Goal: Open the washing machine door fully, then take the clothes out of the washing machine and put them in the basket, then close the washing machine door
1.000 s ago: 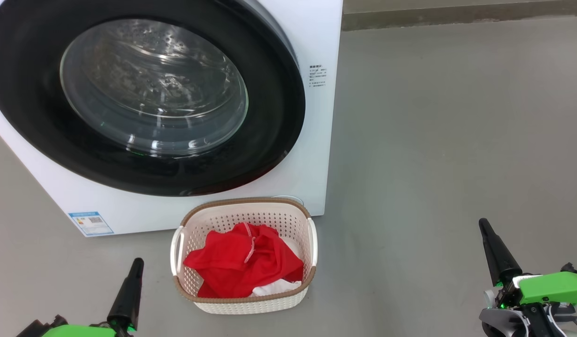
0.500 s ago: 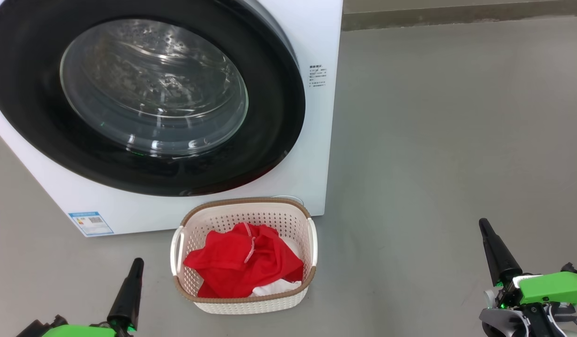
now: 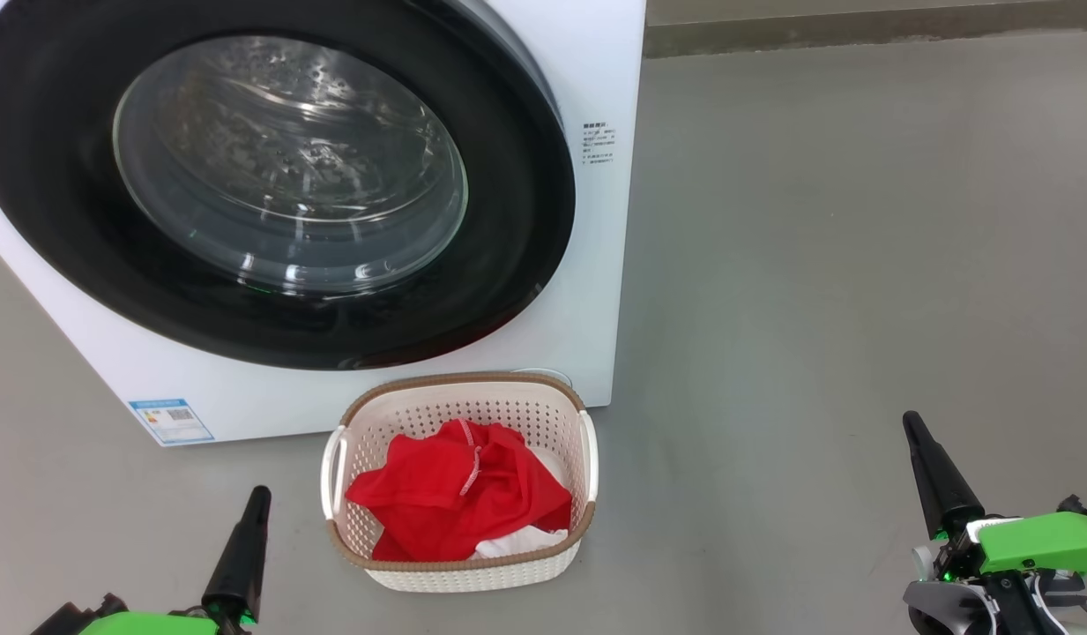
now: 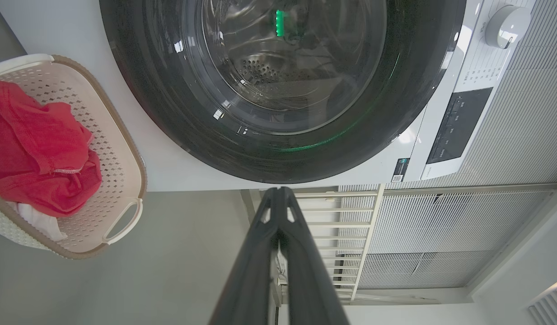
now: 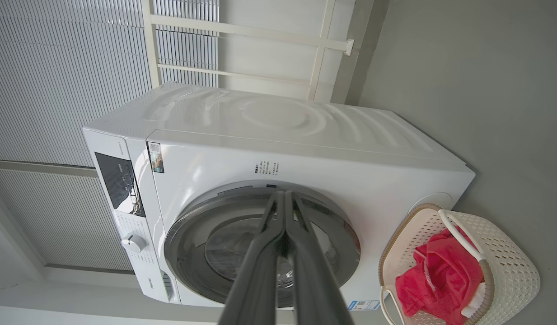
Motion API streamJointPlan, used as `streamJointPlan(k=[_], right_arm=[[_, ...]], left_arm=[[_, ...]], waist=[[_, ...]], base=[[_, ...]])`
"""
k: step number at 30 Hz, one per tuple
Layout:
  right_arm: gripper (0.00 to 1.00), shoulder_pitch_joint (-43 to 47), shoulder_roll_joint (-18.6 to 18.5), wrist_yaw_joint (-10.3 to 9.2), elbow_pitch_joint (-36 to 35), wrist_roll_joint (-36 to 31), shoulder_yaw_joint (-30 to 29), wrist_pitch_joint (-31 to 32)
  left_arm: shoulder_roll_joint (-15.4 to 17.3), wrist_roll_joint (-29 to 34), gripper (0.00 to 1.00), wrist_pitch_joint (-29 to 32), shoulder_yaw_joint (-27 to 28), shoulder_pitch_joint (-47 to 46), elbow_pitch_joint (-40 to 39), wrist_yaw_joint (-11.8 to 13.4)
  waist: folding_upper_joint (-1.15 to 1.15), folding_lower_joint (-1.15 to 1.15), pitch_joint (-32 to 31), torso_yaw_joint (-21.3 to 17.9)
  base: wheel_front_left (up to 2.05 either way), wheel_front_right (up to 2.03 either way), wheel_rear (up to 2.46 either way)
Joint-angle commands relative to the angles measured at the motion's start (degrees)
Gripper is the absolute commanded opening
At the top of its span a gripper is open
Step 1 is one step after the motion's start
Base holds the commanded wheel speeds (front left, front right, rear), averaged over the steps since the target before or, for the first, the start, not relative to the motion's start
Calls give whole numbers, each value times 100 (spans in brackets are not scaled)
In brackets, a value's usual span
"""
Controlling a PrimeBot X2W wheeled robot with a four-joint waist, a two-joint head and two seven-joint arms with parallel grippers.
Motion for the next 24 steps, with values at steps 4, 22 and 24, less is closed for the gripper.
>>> streamJointPlan(k=[4, 22, 24], right_arm=[[0, -241, -86, -3, -171, 30, 86, 33], [0, -241, -84, -3, -171, 28, 83, 35], [0, -241, -84, -3, -171, 28, 83, 35]], left_arm=[[60, -61, 0, 21, 199, -231, -138, -40], [60, -62, 0, 20, 198, -231, -138, -40], [60, -62, 0, 20, 198, -231, -138, -40]], waist=[[0, 0, 0, 0], [0, 0, 0, 0], [0, 0, 0, 0]], base=[[0, 0, 0], [0, 0, 0], [0, 0, 0]])
